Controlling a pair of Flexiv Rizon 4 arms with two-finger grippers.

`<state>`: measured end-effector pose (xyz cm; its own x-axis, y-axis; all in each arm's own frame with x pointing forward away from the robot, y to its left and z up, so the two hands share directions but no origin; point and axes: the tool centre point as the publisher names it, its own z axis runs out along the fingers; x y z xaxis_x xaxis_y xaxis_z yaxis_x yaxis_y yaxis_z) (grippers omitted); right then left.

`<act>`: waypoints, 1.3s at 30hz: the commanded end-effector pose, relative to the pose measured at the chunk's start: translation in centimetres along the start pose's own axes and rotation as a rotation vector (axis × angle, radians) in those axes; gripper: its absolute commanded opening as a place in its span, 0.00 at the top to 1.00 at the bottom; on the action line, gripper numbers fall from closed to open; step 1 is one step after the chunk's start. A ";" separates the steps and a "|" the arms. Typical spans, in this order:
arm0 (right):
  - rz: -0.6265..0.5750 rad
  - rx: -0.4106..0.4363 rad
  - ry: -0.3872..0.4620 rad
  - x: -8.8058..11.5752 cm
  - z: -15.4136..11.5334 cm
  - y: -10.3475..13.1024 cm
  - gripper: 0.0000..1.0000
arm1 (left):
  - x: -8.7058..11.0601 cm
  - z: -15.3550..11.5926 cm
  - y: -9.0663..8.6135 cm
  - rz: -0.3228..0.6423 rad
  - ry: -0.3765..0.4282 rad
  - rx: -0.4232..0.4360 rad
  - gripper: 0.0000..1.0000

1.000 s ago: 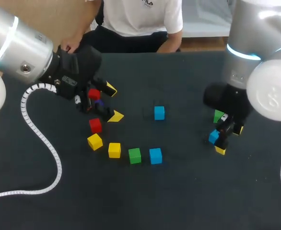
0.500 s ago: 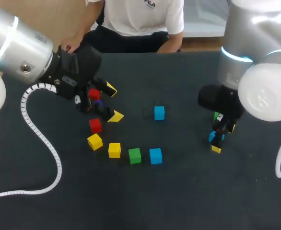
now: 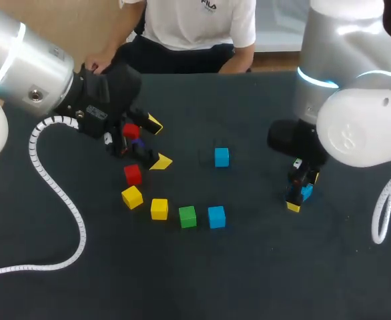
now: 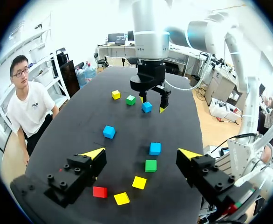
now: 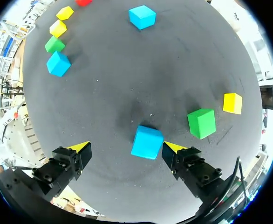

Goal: Place the blue cubes, place green cubes on the blue cubes, place the yellow cubes on the green cubes, then place the red cubes on the yellow cubes, and place purple cube on the red cubes.

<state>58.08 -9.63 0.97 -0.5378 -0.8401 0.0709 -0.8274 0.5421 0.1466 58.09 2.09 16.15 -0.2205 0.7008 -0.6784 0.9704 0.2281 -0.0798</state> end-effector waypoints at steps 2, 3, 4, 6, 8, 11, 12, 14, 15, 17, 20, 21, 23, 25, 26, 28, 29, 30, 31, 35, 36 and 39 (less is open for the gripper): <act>0.001 -0.012 0.011 -0.6 0.6 -0.6 0.00 | -0.1 0.0 0.1 -0.001 0.006 0.002 0.00; 0.004 -0.014 0.014 -0.5 0.7 -0.6 0.00 | -0.1 0.0 0.1 -0.001 0.006 0.002 0.00; 0.006 -0.014 0.015 -0.5 0.7 -0.7 0.00 | -0.1 0.0 0.1 -0.001 0.006 0.002 0.00; 0.010 -0.015 0.015 -0.3 0.7 -0.8 0.00 | -0.1 0.0 0.1 -0.001 0.006 0.002 0.00; 0.014 -0.014 0.016 -0.3 0.7 -0.8 0.00 | -0.1 0.0 0.1 -0.001 0.006 0.002 0.00; 0.015 -0.010 0.019 -0.2 0.8 -0.9 0.00 | -0.1 0.0 0.1 -0.001 0.006 0.002 0.00; 0.015 -0.010 0.020 -0.2 0.8 -0.9 0.00 | -0.1 0.0 0.1 -0.001 0.006 0.002 0.00; 0.014 -0.009 0.022 -0.3 0.8 -0.9 0.00 | -0.1 0.0 0.1 -0.001 0.006 0.002 0.00; 0.013 -0.008 0.023 -0.3 0.8 -1.0 0.00 | -0.1 0.0 0.1 -0.001 0.006 0.002 0.00; 0.013 -0.005 0.024 -0.3 0.8 -1.0 0.00 | -0.1 0.0 0.1 -0.001 0.006 0.002 0.00; 0.012 -0.003 0.027 -0.4 0.9 -1.1 0.00 | -0.1 0.0 0.1 -0.001 0.006 0.002 0.00; 0.011 -0.002 0.028 -0.4 0.9 -1.2 0.00 | -0.1 0.0 0.1 -0.001 0.006 0.002 0.00; 0.011 -0.003 0.029 -0.5 0.9 -1.3 0.09 | -0.1 0.0 0.1 -0.001 0.006 0.002 0.00; 0.011 -0.004 0.032 -0.5 1.0 -1.4 0.21 | -0.1 0.0 0.1 -0.001 0.006 0.002 0.00; 0.011 -0.005 0.034 -0.5 1.0 -1.4 0.35 | -0.1 0.0 0.1 -0.001 0.006 0.002 0.00; 0.010 -0.005 0.037 -0.5 1.1 -1.5 0.49 | -0.1 0.0 0.1 -0.001 0.006 0.002 0.00; 0.010 -0.005 0.039 -0.5 1.2 -1.5 0.52 | -0.1 0.0 0.1 -0.001 0.006 0.002 0.00; 0.011 -0.006 0.040 -0.5 1.2 -1.6 0.55 | -0.1 0.0 0.1 -0.001 0.006 0.002 0.00; 0.012 -0.006 0.041 -0.5 1.2 -1.7 0.56 | -0.1 0.0 0.1 -0.001 0.006 0.002 0.00; 0.015 -0.006 0.048 -0.4 1.3 -1.8 0.63 | -0.1 0.0 0.1 -0.001 0.006 0.002 0.00; 0.016 -0.006 0.049 -0.4 1.4 -1.8 0.66 | -0.1 0.0 0.1 -0.001 0.006 0.002 0.00; 0.018 -0.005 0.055 -0.3 1.4 -1.9 0.84 | -0.1 0.0 0.1 -0.001 0.006 0.002 0.00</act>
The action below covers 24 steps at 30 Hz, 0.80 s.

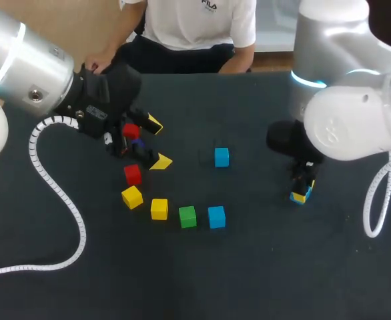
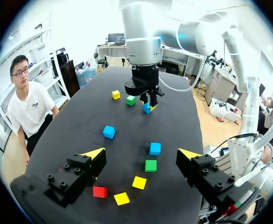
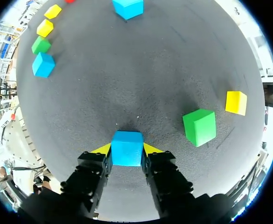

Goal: Place the blue cubes, place green cubes on the blue cubes, place the yellow cubes on the green cubes, then place the red cubes on the yellow cubes, and place purple cube on the red cubes.

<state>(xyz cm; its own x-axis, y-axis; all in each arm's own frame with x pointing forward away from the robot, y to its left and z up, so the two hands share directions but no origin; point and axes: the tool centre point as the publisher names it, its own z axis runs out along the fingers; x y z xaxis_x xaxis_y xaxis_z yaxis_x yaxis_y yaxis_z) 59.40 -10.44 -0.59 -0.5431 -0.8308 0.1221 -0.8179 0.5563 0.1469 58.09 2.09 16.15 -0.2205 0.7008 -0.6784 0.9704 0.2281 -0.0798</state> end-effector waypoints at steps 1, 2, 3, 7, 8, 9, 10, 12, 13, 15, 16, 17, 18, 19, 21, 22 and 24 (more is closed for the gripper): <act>0.001 -0.002 0.006 -0.1 0.1 -0.2 0.91 | -0.1 0.0 0.1 -0.001 0.006 0.002 0.00; 0.002 -0.002 0.008 -0.1 0.1 -0.2 0.95 | -0.1 0.0 0.1 -0.001 0.006 0.002 0.00; 0.002 -0.001 0.010 -0.1 0.1 -0.2 1.00 | -0.1 0.0 0.1 -0.001 0.006 0.002 0.00; -0.007 0.008 0.019 0.2 0.2 -0.3 1.00 | -0.1 0.0 0.1 -0.001 0.006 0.002 0.00; -0.024 0.012 0.021 0.3 0.1 -0.3 1.00 | -0.1 0.0 0.1 -0.001 0.006 0.002 0.00; -0.042 0.019 0.024 0.5 0.0 -0.3 1.00 | -0.1 0.0 0.1 -0.001 0.006 0.002 0.00; -0.058 0.025 0.028 0.7 -0.1 -0.2 1.00 | -0.1 0.0 0.1 -0.001 0.006 0.002 0.00; -0.091 0.025 0.037 1.1 -0.4 -0.2 1.00 | -0.1 0.0 0.1 -0.001 0.006 0.002 0.00; -0.115 0.024 0.042 1.3 -0.5 -0.2 1.00 | -0.1 0.0 0.1 -0.001 0.006 0.002 0.00; -0.153 0.025 0.059 1.8 -0.8 0.0 1.00 | -0.1 0.0 0.1 -0.001 0.006 0.002 0.00; -0.164 0.029 0.056 2.0 -0.9 0.1 1.00 | -0.1 0.0 0.1 -0.001 0.006 0.002 0.00; -0.178 0.025 0.054 2.3 -1.1 0.2 1.00 | -0.1 0.0 0.1 -0.001 0.006 0.002 0.00; -0.195 0.029 0.050 2.5 -1.2 0.4 1.00 | -0.1 0.0 0.1 -0.001 0.006 0.002 0.00; -0.204 0.029 0.042 2.6 -1.4 0.5 1.00 | -0.1 0.0 0.1 -0.001 0.006 0.002 0.00; -0.234 0.022 0.019 2.8 -1.8 0.6 1.00 | -0.1 0.0 0.1 -0.001 0.006 0.002 0.00; -0.243 0.021 0.011 2.9 -2.0 0.8 1.00 | -0.1 0.0 0.1 -0.001 0.006 0.002 0.00; -0.258 0.025 0.001 3.1 -2.6 1.0 1.00 | -0.1 0.0 0.1 -0.001 0.006 0.002 0.00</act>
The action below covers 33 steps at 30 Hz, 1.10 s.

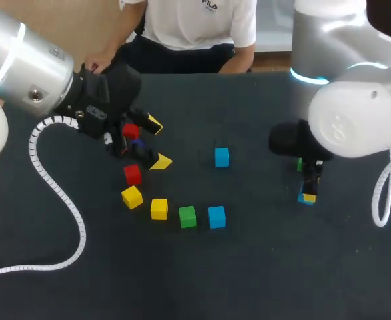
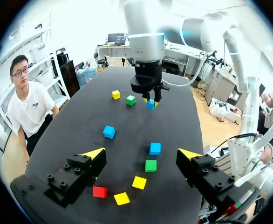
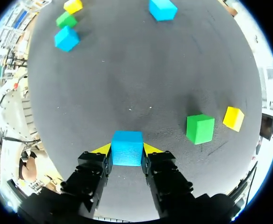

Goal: Place the blue cubes, place green cubes on the blue cubes, place the yellow cubes on the green cubes, then place the red cubes on the yellow cubes, and place purple cube on the red cubes.

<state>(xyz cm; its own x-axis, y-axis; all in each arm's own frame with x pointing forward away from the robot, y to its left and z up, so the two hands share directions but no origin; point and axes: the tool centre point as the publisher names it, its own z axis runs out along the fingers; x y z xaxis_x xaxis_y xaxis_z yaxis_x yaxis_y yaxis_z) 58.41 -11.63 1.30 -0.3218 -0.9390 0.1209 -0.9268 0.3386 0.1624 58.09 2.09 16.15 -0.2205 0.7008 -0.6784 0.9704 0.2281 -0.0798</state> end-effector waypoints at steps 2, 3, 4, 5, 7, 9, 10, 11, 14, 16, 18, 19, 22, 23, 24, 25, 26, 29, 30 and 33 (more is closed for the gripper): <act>-0.039 0.026 -0.053 1.3 -1.5 1.2 1.00 | -0.1 0.0 0.1 -0.001 0.006 0.002 0.00; -0.054 0.033 -0.058 1.3 -1.8 1.3 1.00 | -0.1 0.0 0.1 -0.001 0.006 0.002 0.00; -0.069 0.047 -0.059 1.3 -2.2 1.5 1.00 | -0.1 0.0 0.1 -0.001 0.006 0.002 0.00; -0.081 0.056 -0.058 1.3 -2.4 1.6 1.00 | -0.1 0.0 0.1 -0.001 0.006 0.002 0.00; -0.126 0.079 -0.056 1.3 -3.1 2.1 1.00 | -0.1 0.0 0.1 -0.001 0.006 0.002 0.00; -0.140 0.091 -0.042 1.2 -3.4 2.3 1.00 | -0.1 0.0 0.1 -0.001 0.006 0.002 0.00; -0.157 0.105 -0.039 1.2 -3.7 2.6 1.00 | -0.1 0.0 0.1 -0.001 0.006 0.002 0.00; -0.159 0.107 -0.039 1.3 -3.9 2.7 1.00 | -0.1 0.0 0.1 -0.001 0.006 0.002 0.00; -0.174 0.126 -0.035 1.3 -4.5 3.1 1.00 | -0.1 0.0 0.1 -0.001 0.006 0.002 0.00; -0.182 0.138 -0.036 1.4 -4.7 3.3 1.00 | -0.1 0.0 0.1 -0.001 0.006 0.002 0.00; -0.190 0.145 -0.037 1.4 -5.0 3.5 1.00 | -0.1 0.0 0.1 -0.001 0.006 0.002 0.00; -0.196 0.148 -0.040 1.4 -5.1 3.6 1.00 | -0.1 0.0 0.1 -0.001 0.006 0.002 0.00; -0.222 0.163 -0.046 1.3 -5.6 4.1 1.00 | -0.1 0.0 0.1 -0.001 0.006 0.002 0.00; -0.227 0.168 -0.045 1.3 -5.7 4.2 1.00 | -0.1 0.0 0.1 -0.001 0.006 0.002 0.00; -0.240 0.171 -0.049 1.2 -5.8 4.3 1.00 | -0.1 0.0 0.1 -0.001 0.006 0.002 0.00; -0.246 0.176 -0.046 1.1 -5.9 4.5 1.00 | -0.1 0.0 0.1 -0.001 0.006 0.002 0.00; -0.252 0.181 -0.047 1.1 -6.0 4.6 1.00 | -0.1 0.0 0.1 -0.001 0.006 0.002 0.00; -0.283 0.194 -0.053 1.0 -6.3 4.9 1.00 | -0.1 0.0 0.1 -0.001 0.006 0.002 0.00; -0.298 0.192 -0.057 1.0 -6.4 5.1 1.00 | -0.1 0.0 0.1 -0.001 0.006 0.002 0.00; -0.334 0.209 -0.044 0.9 -6.4 5.5 1.00 | -0.1 0.0 0.1 -0.001 0.006 0.002 0.00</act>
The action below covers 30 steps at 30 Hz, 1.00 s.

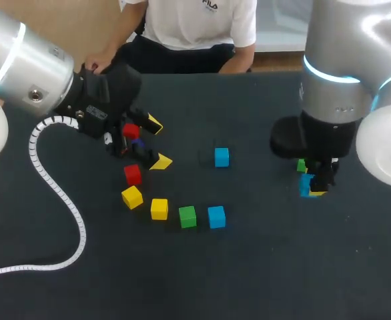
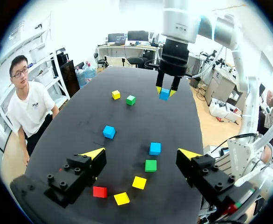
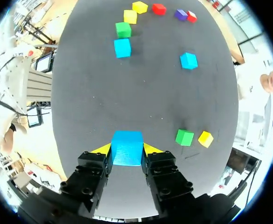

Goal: Place the blue cubes, place green cubes on the blue cubes, place the yellow cubes on the green cubes, then place the red cubes on the yellow cubes, and place purple cube on the red cubes.

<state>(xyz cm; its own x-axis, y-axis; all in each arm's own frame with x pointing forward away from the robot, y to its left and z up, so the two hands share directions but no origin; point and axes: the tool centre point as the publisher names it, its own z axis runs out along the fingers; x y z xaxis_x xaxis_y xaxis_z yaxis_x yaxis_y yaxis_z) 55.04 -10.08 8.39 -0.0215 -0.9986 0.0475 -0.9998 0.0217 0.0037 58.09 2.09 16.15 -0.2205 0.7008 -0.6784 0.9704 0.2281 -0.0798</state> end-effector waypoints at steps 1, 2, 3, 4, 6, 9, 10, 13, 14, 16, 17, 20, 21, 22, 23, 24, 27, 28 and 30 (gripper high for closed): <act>-0.027 0.022 0.007 0.1 -0.2 0.8 1.00 | -0.1 0.0 0.1 -0.001 0.006 0.002 0.00; -0.045 0.027 0.013 0.0 -0.3 0.9 1.00 | -0.1 0.0 0.1 -0.001 0.006 0.002 0.00; -0.056 0.032 0.016 0.0 -0.3 1.1 1.00 | -0.1 0.0 0.1 -0.001 0.006 0.002 0.00; -0.058 0.031 0.017 -0.1 -0.4 1.2 1.00 | -0.1 0.0 0.1 -0.001 0.006 0.002 0.00; -0.073 0.031 0.026 -0.2 -0.5 1.4 1.00 | -0.1 0.0 0.1 -0.001 0.006 0.002 0.00; -0.068 0.031 0.031 -0.2 -0.6 1.5 1.00 | -0.1 0.0 0.1 -0.001 0.006 0.002 0.00; -0.061 0.031 0.032 -0.2 -0.7 1.5 1.00 | -0.1 0.0 0.1 -0.001 0.006 0.002 0.00; -0.032 0.017 0.024 0.1 -0.8 1.4 1.00 | -0.1 0.0 0.1 -0.001 0.006 0.002 0.00; -0.032 0.017 0.024 0.1 -0.8 1.4 1.00 | -0.1 0.0 0.1 -0.001 0.006 0.002 0.00; -0.032 0.017 0.024 0.1 -0.8 1.4 1.00 | -0.1 0.0 0.1 -0.001 0.006 0.002 0.00; -0.032 0.017 0.024 0.1 -0.8 1.4 1.00 | -0.1 0.0 0.1 -0.001 0.006 0.002 0.00; -0.032 0.017 0.024 0.1 -0.8 1.4 1.00 | -0.1 0.0 0.1 -0.001 0.006 0.002 0.00; -0.032 0.017 0.024 0.1 -0.8 1.4 1.00 | -0.1 0.0 0.1 -0.001 0.006 0.002 0.00; -0.032 0.017 0.024 0.1 -0.8 1.4 1.00 | -0.1 0.0 0.1 -0.001 0.006 0.002 0.00; -0.032 0.017 0.024 0.1 -0.8 1.4 1.00 | -0.1 0.0 0.1 -0.001 0.006 0.002 0.00; -0.032 0.017 0.024 0.1 -0.8 1.4 1.00 | -0.1 0.0 0.1 -0.001 0.006 0.002 0.00; -0.032 0.017 0.024 0.1 -0.8 1.4 1.00 | -0.1 0.0 0.1 -0.001 0.006 0.002 0.00; -0.032 0.017 0.024 0.1 -0.8 1.4 1.00 | -0.1 0.0 0.1 -0.001 0.006 0.002 0.00; -0.032 0.017 0.024 0.1 -0.8 1.4 1.00 | -0.1 0.0 0.1 -0.001 0.006 0.002 0.00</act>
<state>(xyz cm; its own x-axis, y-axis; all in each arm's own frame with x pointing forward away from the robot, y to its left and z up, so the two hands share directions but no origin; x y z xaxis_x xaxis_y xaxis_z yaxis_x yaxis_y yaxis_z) 53.61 -10.05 9.12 0.0104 -0.9973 0.0731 -0.9999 -0.0113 -0.0127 58.09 2.09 16.15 -0.2205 0.7008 -0.6784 0.9704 0.2281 -0.0798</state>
